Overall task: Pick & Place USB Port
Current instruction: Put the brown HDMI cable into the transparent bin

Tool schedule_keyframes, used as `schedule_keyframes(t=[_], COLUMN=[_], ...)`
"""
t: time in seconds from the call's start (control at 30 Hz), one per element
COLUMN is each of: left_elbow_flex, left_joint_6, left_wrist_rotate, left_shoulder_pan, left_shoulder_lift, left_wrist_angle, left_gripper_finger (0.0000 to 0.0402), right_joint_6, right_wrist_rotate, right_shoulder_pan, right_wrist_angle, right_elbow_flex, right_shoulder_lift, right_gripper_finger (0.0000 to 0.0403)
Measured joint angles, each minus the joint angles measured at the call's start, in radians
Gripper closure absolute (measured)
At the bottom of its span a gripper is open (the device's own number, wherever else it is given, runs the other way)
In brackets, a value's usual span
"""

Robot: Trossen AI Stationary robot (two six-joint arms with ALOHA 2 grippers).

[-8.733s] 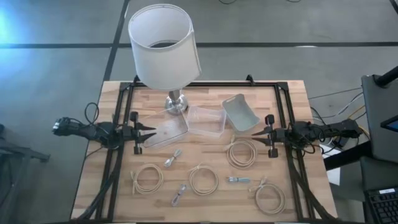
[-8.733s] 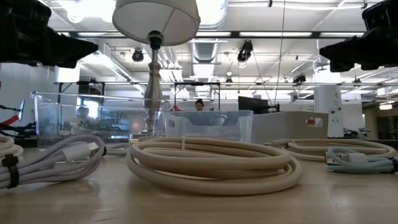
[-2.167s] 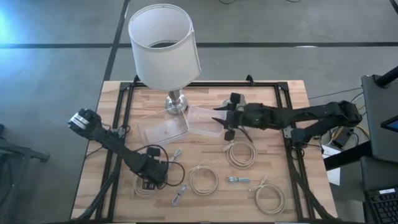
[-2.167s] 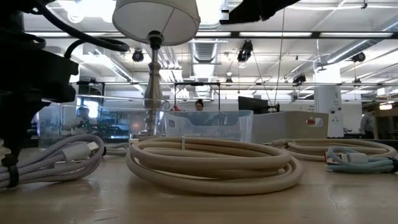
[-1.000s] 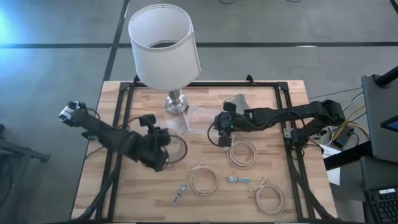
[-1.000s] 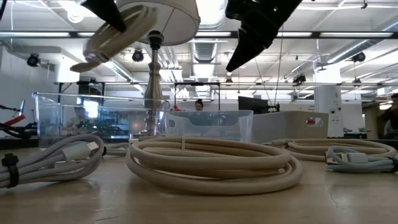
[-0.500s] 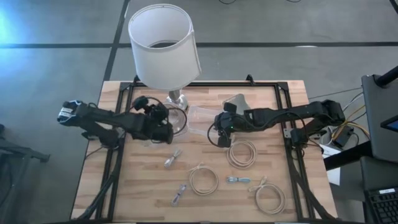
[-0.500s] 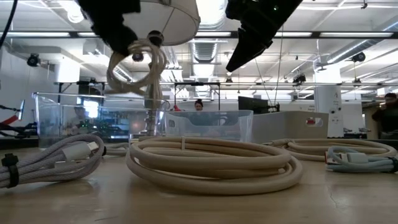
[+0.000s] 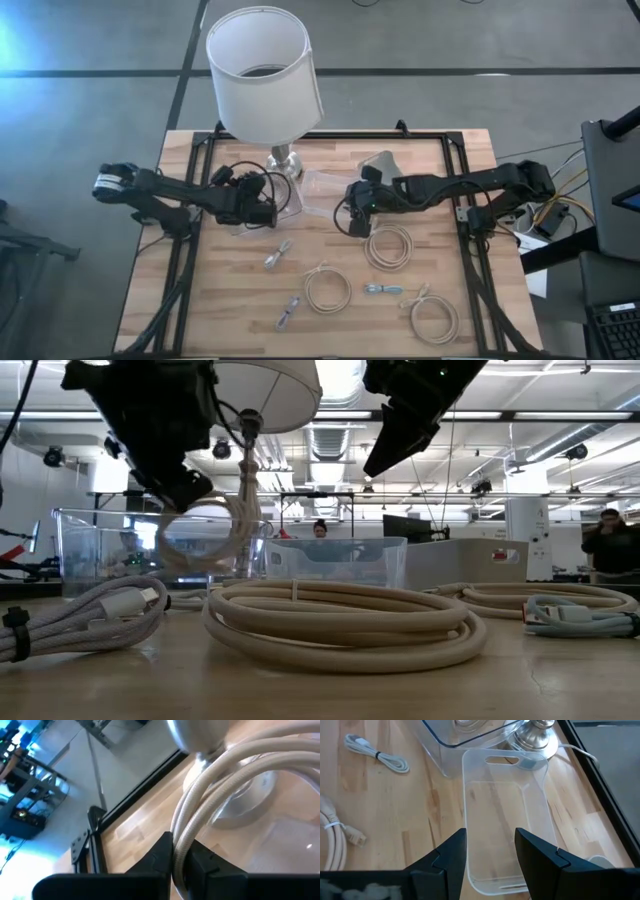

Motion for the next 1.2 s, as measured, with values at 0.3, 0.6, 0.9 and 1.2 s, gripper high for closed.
schedule_keyframes(t=[0.3, 0.6, 0.9, 1.2], left_elbow_flex=[-0.057, -0.019, 0.119, 0.212], left_joint_6=[-0.041, 0.005, 0.212, 0.387], left_wrist_rotate=[-0.002, 0.0, 0.082, 0.131], left_shoulder_pan=[0.009, 0.008, 0.007, -0.015], left_shoulder_lift=[0.0, 0.0, -0.006, -0.007], left_wrist_angle=[0.003, -0.002, -0.007, 0.001], left_gripper_finger=[0.0321, 0.0259, 0.0213, 0.0214], right_joint_6=[0.003, 0.002, -0.005, 0.036], right_wrist_rotate=[0.0, -0.001, -0.087, -0.248], right_shoulder_pan=[0.0, 0.0, 0.004, 0.058], right_wrist_angle=[0.007, 0.017, 0.097, 0.238], right_elbow_flex=[-0.025, -0.042, -0.067, -0.144], right_shoulder_lift=[0.0, 0.0, 0.0, 0.0], right_gripper_finger=[0.0239, 0.0239, 0.0239, 0.0239])
